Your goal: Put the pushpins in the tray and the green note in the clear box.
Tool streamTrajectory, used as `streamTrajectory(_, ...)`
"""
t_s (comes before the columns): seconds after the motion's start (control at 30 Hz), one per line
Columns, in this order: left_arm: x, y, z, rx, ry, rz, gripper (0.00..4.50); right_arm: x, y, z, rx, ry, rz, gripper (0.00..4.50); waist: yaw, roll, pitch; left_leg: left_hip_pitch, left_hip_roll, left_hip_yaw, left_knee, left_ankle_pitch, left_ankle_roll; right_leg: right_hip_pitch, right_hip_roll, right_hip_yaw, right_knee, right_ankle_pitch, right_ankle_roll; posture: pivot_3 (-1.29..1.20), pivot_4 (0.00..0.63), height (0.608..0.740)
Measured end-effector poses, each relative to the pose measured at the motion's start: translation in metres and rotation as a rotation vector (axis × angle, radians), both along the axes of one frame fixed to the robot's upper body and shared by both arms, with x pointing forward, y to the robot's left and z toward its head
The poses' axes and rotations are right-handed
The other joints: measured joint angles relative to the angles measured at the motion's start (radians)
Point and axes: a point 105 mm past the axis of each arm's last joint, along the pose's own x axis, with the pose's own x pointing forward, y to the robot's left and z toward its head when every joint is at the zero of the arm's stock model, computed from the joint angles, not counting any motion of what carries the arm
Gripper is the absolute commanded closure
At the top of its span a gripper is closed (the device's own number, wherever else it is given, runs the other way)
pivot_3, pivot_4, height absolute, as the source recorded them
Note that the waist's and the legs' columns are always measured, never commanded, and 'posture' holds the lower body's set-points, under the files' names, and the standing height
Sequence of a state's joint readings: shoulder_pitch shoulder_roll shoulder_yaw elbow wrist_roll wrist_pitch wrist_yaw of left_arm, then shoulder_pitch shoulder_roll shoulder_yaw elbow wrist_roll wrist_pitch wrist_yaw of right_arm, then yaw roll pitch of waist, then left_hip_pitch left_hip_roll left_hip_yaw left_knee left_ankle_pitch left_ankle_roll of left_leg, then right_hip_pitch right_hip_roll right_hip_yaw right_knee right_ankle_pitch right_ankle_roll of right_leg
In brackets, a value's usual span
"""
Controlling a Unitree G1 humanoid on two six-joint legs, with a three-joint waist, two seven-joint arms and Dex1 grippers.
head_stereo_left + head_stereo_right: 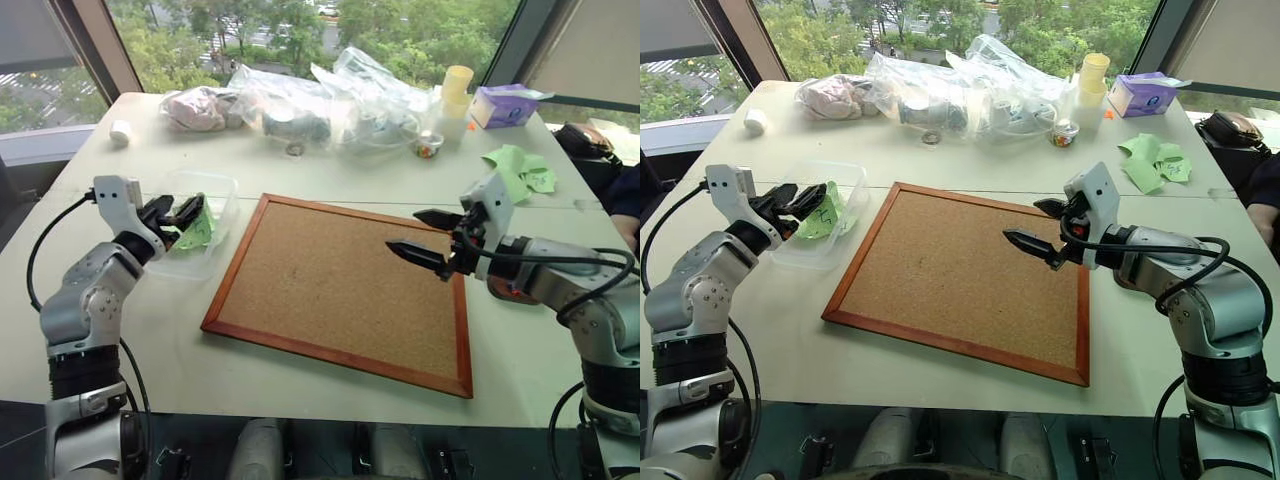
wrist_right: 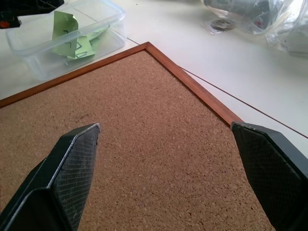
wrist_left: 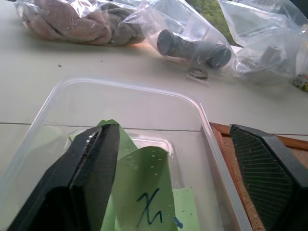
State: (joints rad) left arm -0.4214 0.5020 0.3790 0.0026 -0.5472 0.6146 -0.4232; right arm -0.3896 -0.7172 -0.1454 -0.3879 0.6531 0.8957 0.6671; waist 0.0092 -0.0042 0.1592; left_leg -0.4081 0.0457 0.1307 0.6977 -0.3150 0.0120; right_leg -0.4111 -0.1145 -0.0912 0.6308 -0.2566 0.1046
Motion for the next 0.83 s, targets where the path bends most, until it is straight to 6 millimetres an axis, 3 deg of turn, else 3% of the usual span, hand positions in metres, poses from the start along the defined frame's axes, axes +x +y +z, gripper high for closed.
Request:
streamTrajectory(0.43,-0.018,-0.048,0.039,-0.013,-0.071,-0.282,0.02,-0.004,-0.008,-0.01,-0.001,0.029,-0.032,0.0,0.001,0.0,0.0,0.0,0.0,0.0,0.0,0.0,0.0,0.0,0.0,0.0,0.0,0.0,0.0,0.0,0.15,0.74)
streamTrajectory(0.57,-0.026,-0.078,0.044,0.026,-0.066,-0.431,0.02,-0.012,-0.014,-0.02,-0.015,0.068,-0.044,0.0,0.004,-0.001,0.0,0.0,-0.001,0.0,0.0,0.0,0.0,0.001,0.0,0.0,0.0,0.0,0.0,0.0,0.15,0.74)
streamTrajectory(0.67,-0.036,-0.105,0.035,0.07,-0.04,-0.563,0.02,-0.021,-0.026,-0.034,-0.065,0.119,-0.062,0.0,0.003,-0.001,0.0,0.0,-0.001,0.0,0.0,0.0,0.0,0.001,0.0,0.0,0.0,0.0,0.0,0.0,0.15,0.74)
streamTrajectory(0.83,-0.054,-0.137,-0.006,0.137,0.076,-0.733,0.02,-0.037,-0.043,-0.057,-0.138,0.205,-0.096,0.0,0.0,-0.001,0.0,0.001,0.0,0.0,0.0,0.0,0.0,0.0,0.001,0.0,0.0,0.0,0.0,0.0,0.15,0.74)
